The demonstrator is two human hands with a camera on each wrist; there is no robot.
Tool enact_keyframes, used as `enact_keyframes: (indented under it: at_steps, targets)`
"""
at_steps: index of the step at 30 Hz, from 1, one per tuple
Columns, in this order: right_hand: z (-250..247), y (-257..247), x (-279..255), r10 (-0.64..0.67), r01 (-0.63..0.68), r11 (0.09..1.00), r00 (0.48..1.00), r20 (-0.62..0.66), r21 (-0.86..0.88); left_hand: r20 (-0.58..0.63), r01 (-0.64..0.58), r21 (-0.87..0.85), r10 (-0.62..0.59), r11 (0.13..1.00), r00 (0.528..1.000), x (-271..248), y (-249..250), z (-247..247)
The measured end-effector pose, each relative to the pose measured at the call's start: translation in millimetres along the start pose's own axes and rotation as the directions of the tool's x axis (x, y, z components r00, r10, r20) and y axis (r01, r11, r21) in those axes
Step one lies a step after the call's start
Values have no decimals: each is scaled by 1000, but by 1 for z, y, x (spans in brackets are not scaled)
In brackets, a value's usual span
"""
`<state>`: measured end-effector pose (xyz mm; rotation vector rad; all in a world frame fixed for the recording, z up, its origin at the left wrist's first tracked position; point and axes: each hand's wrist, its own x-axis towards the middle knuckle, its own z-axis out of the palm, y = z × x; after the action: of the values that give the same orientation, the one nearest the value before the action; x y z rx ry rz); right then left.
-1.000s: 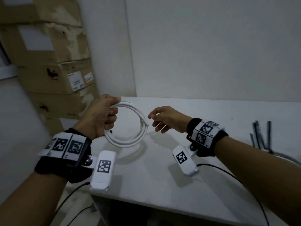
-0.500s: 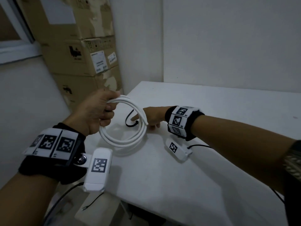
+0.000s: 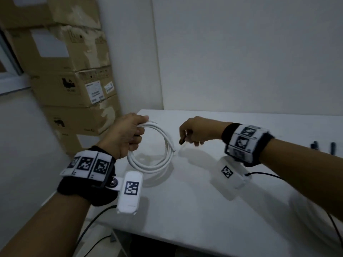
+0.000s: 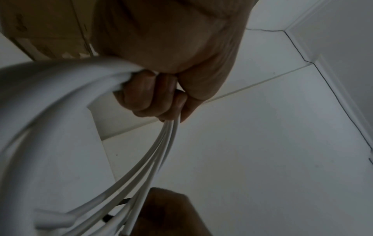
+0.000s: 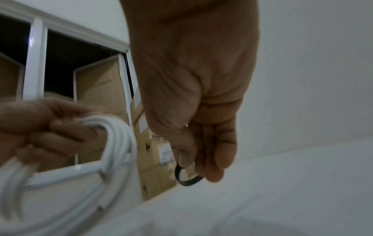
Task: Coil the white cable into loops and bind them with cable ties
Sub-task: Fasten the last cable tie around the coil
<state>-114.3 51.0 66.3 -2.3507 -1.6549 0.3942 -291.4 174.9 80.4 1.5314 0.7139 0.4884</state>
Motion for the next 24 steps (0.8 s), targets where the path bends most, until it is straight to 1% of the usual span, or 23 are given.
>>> enact_keyframes:
  at_steps: [2, 4, 6, 7, 8, 10, 11, 12, 13, 14, 16, 18, 20, 22, 24]
  targets:
    - [-28, 10, -44, 5, 0, 1000, 986, -169, 30, 41, -4, -6, 5, 1000, 999, -3, 7, 29]
    - [-49, 15, -93, -17, 49, 994, 952, -306, 97, 102, -9, -15, 11, 1000, 995, -6, 16, 64]
    - [-61, 15, -142, -49, 113, 981, 933, -356, 159, 167, -25, -20, 28, 999, 986, -11, 24, 101]
    - [-64, 14, -165, -65, 132, 975, 939, -338, 179, 198, -37, -21, 40, 999, 979, -15, 29, 120]
    - [-66, 14, -185, -77, 135, 973, 955, -286, 189, 229, -51, -21, 54, 998, 972, -19, 33, 139]
    - [-64, 18, -220, -81, 103, 978, 989, -122, 180, 293, -79, -16, 80, 997, 953, -30, 42, 176]
    - [-61, 23, -235, -69, 75, 984, 997, -42, 160, 323, -92, -8, 90, 996, 942, -37, 47, 193]
    - [-60, 29, -247, -50, 48, 991, 999, 10, 128, 350, -105, 3, 98, 994, 931, -44, 52, 208]
    - [-58, 36, -256, -26, 24, 996, 999, 20, 85, 377, -120, 19, 104, 993, 920, -51, 56, 223]
    - [-58, 44, -264, -5, 5, 999, 1000, -6, 42, 405, -138, 38, 111, 990, 908, -58, 59, 236]
    - [-61, 59, -276, 27, -33, 999, 990, -136, -43, 469, -177, 79, 120, 981, 875, -75, 64, 260]
    - [-66, 74, -287, 27, -58, 994, 953, -303, -94, 514, -219, 116, 130, 969, 848, -90, 66, 281]
    - [-70, 86, -299, -13, -40, 994, 890, -456, -106, 534, -269, 165, 143, 949, 833, -102, 68, 295]
    - [-73, 96, -311, -73, -14, 989, 820, -568, -148, 548, -288, 200, 137, 936, 825, -108, 69, 304]
    - [-71, 103, -322, -126, 7, 983, 760, -638, -185, 554, -279, 218, 117, 935, 824, -111, 69, 311]
